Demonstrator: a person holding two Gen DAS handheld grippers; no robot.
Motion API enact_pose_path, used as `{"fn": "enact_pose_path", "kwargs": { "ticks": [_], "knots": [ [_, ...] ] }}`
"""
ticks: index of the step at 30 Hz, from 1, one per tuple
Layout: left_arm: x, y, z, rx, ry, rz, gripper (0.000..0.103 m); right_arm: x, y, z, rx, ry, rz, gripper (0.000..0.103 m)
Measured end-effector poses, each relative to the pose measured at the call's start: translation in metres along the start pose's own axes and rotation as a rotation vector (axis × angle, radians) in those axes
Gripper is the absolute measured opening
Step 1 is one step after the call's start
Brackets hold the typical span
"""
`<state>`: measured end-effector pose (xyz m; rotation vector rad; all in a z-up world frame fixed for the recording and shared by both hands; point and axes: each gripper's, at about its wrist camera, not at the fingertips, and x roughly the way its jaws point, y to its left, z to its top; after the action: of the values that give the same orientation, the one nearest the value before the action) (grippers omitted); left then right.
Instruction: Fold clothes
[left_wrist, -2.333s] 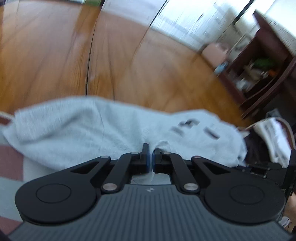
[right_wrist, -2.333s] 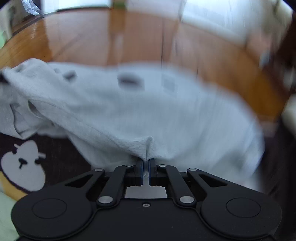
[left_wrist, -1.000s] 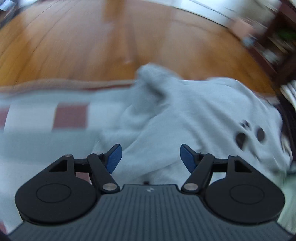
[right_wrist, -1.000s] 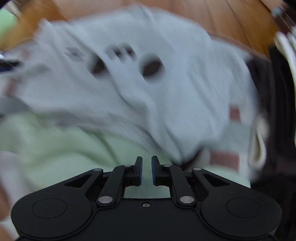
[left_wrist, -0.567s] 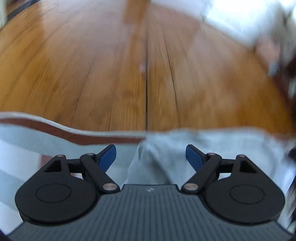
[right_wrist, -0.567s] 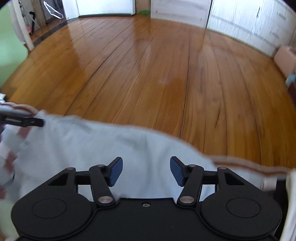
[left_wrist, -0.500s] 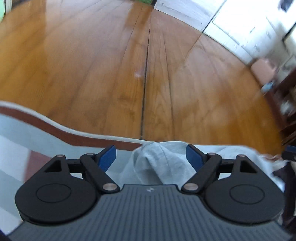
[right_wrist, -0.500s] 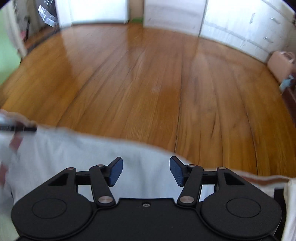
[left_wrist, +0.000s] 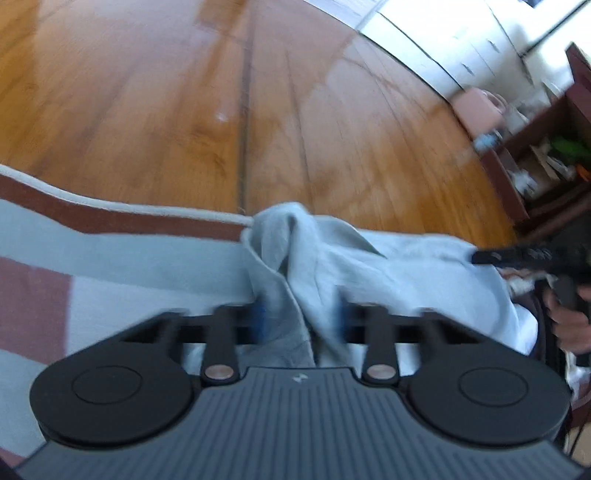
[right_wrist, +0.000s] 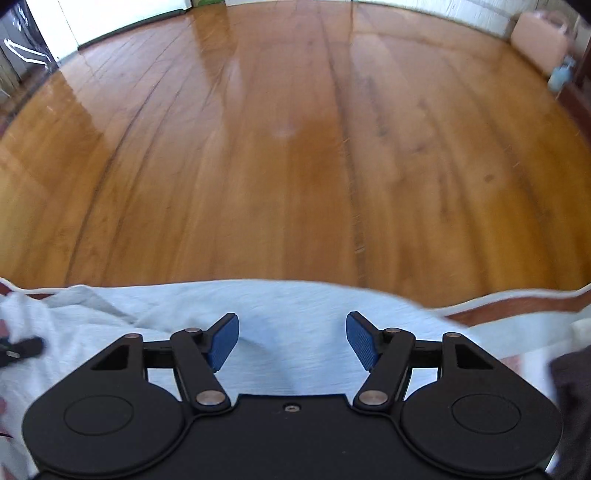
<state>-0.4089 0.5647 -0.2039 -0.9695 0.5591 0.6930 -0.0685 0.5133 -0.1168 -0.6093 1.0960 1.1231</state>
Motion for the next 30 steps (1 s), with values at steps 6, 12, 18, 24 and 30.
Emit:
{"fn": "enact_pose_path", "kwargs": {
  "ticks": [6, 12, 18, 24, 30],
  "knots": [
    [-0.031, -0.014, -0.006, -0.005, -0.019, -0.151, 0.018, 0.026, 0.020, -0.014, -0.094, 0.004, -0.003, 0.068],
    [-0.063, -0.049, -0.025, 0.094, 0.058, -0.207, 0.018, -0.032, 0.010, -0.064, -0.099, -0.173, 0.103, 0.003],
    [-0.080, -0.064, -0.071, 0.159, 0.255, -0.270, 0.019, -0.093, -0.030, -0.163, -0.204, -0.080, 0.154, 0.003],
    [-0.071, -0.066, -0.080, 0.217, 0.321, -0.266, 0.037, -0.085, -0.043, -0.213, -0.295, 0.152, 0.073, 0.003],
    [-0.102, -0.055, -0.048, 0.183, 0.078, -0.401, 0.046, -0.080, -0.020, -0.218, -0.438, 0.351, 0.114, 0.007]
  ]
}}
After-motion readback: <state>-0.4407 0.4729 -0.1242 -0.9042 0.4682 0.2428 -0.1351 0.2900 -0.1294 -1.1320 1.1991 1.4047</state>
